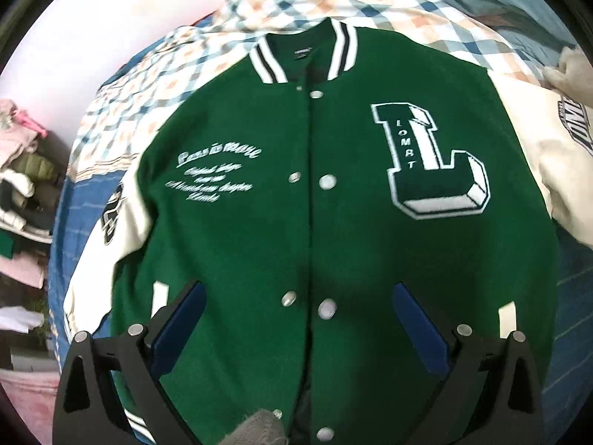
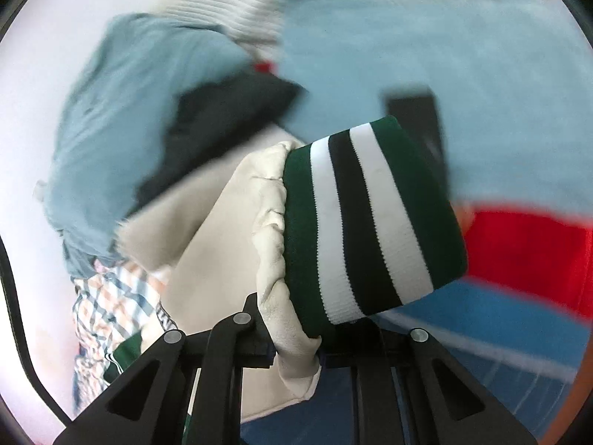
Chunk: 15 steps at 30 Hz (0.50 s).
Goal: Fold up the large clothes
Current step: 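Grasp the cream sleeve cuff with the right gripper while the left tool approaches the jacket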
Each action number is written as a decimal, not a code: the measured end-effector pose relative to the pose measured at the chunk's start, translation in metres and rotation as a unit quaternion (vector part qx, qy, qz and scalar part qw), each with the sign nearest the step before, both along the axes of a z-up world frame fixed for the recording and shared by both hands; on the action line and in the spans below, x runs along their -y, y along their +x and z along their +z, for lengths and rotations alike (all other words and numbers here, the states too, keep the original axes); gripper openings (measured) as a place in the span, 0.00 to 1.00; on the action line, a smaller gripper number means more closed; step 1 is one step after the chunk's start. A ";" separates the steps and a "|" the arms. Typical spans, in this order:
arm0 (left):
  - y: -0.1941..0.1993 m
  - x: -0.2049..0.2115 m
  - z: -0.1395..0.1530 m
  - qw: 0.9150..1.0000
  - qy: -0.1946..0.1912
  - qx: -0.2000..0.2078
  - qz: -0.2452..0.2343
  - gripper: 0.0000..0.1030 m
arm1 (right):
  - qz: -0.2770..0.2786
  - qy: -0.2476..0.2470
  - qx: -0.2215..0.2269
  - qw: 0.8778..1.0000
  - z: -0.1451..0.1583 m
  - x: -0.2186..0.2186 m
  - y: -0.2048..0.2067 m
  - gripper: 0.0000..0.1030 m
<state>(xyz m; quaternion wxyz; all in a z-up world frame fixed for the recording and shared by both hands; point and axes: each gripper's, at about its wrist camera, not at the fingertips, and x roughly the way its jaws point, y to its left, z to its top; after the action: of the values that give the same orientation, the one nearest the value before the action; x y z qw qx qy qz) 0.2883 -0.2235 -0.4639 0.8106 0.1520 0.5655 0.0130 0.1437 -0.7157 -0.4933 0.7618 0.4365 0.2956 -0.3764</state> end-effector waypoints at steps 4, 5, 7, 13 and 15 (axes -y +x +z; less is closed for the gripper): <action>0.017 -0.011 -0.010 1.000 0.003 0.014 0.004 1.00 | 0.064 -0.042 0.018 0.997 0.053 -0.009 0.066 0.15; 0.021 -0.019 -0.013 1.000 0.001 0.017 0.011 1.00 | 0.076 -0.048 0.021 0.996 0.064 -0.016 0.078 0.15; 0.027 -0.038 -0.019 1.000 -0.003 0.014 0.027 1.00 | 0.110 -0.059 0.040 0.991 0.091 -0.041 0.111 0.15; 0.030 -0.121 -0.017 0.995 -0.022 0.009 0.092 1.00 | 0.227 -0.075 0.059 0.969 0.119 -0.168 0.208 0.14; 0.027 -0.158 -0.014 0.992 -0.028 0.009 0.120 1.00 | 0.274 -0.053 0.057 0.959 0.103 -0.229 0.254 0.14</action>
<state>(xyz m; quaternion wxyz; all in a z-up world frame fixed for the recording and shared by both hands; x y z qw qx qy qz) 0.3152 -0.0654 -0.4781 0.8122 0.0607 0.5722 0.0957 0.3979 -0.4868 -0.3904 0.8731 0.3188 0.3399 -0.1430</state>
